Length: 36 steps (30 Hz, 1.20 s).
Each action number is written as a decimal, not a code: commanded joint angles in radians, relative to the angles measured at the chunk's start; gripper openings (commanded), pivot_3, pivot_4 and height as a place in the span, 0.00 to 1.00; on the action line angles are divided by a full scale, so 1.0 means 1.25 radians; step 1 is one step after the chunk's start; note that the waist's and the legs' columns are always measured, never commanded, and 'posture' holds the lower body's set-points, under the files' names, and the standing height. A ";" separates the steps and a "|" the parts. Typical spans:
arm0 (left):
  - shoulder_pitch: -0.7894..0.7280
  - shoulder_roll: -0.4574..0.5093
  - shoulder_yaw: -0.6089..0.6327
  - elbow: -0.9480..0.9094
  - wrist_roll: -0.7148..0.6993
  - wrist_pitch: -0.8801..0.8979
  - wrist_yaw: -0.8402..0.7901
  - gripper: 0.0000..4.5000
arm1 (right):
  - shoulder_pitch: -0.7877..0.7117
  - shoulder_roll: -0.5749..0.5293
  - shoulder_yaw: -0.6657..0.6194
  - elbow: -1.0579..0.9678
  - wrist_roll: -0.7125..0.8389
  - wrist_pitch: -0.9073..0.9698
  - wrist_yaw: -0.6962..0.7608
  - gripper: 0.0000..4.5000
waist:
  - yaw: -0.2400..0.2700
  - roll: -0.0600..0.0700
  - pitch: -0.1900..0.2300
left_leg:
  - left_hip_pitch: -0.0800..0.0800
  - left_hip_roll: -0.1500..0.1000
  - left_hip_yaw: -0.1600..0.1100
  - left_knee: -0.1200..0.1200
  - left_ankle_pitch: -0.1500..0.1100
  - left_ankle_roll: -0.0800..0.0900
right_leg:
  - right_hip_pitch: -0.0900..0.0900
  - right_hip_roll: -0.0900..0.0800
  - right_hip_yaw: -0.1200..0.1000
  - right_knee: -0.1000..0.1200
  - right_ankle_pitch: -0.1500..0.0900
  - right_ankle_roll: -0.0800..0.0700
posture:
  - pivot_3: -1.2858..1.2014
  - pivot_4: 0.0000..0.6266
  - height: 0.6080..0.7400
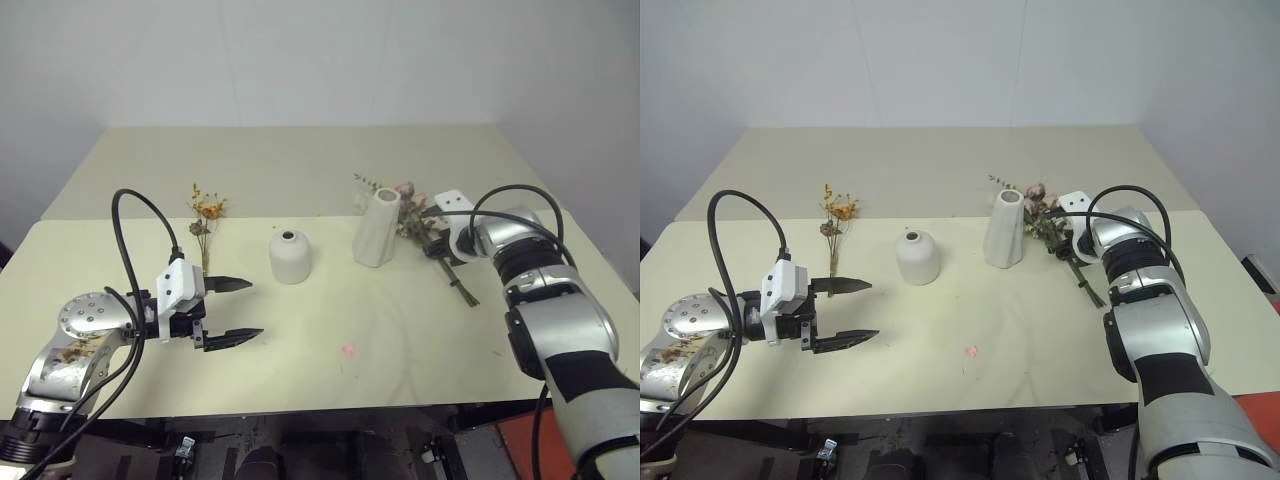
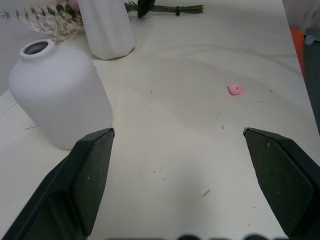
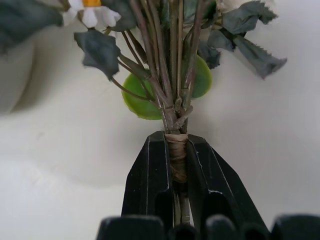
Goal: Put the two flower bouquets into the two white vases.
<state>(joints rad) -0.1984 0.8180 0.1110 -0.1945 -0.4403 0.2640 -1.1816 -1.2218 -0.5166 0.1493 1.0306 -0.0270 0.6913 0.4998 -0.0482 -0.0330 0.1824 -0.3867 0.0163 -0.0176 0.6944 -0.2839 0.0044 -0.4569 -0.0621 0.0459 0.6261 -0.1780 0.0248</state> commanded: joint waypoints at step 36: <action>-0.006 0.050 0.056 -0.004 -0.003 0.000 0.028 1.00 | 0.303 0.352 -0.288 -0.815 0.426 -0.533 -0.279 0.05 | -0.016 0.001 0.000 | 0.001 0.000 -0.001 -0.001 0.001 -0.002 | 0.000 0.000 0.000 0.003 0.000 0.000 | 0.52 0.24 1.00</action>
<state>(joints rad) -0.2092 0.8724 0.1537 -0.1790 -0.4333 0.2671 -1.1528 -0.8424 -0.0805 -0.2109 0.0661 0.4948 0.0145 0.1613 -0.0676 -0.0311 0.1829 -0.3848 0.0168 -0.0194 0.6938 -0.2826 0.0022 -0.4572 -0.0617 0.0463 0.6299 -0.1781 0.0247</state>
